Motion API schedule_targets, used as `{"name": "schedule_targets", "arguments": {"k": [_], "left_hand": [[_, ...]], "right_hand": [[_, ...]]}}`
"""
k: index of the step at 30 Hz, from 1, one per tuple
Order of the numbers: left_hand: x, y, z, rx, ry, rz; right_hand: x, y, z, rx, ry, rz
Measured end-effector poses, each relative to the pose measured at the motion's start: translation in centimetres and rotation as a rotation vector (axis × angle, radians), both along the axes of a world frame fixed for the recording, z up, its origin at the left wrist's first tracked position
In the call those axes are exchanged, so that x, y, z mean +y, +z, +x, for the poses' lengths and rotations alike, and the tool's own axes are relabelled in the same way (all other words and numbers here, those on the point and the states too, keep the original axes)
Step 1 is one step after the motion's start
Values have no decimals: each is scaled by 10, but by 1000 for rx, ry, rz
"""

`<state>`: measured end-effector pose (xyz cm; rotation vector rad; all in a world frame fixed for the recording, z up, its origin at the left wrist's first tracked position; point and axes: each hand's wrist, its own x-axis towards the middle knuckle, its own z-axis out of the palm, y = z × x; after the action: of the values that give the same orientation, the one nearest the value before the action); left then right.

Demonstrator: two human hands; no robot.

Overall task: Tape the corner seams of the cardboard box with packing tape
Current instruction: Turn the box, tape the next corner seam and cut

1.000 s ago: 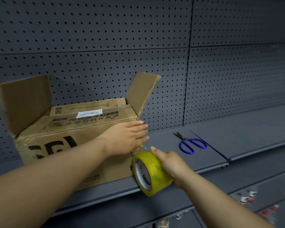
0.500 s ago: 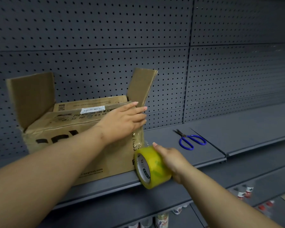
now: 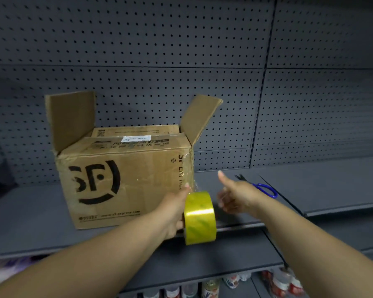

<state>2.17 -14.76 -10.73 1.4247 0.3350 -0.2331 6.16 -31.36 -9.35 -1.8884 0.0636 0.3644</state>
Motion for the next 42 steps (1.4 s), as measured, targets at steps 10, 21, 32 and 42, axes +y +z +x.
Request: {"name": "schedule_targets", "arguments": {"k": [10,21,32,42], "left_hand": [[-17,0,-1,45,151,16],[-28,6,-8,-5,282,46],[-31,-3,-5,-43,310,5],[-28,-4,-4,-56,320,-21]], "right_hand": [[-77,-39,81,88,39,-1185],[-75,-28,96,-123,269,-897],[-57,48,76,-54,968,-942],[-15,53,80,37,1052,-1034]]}}
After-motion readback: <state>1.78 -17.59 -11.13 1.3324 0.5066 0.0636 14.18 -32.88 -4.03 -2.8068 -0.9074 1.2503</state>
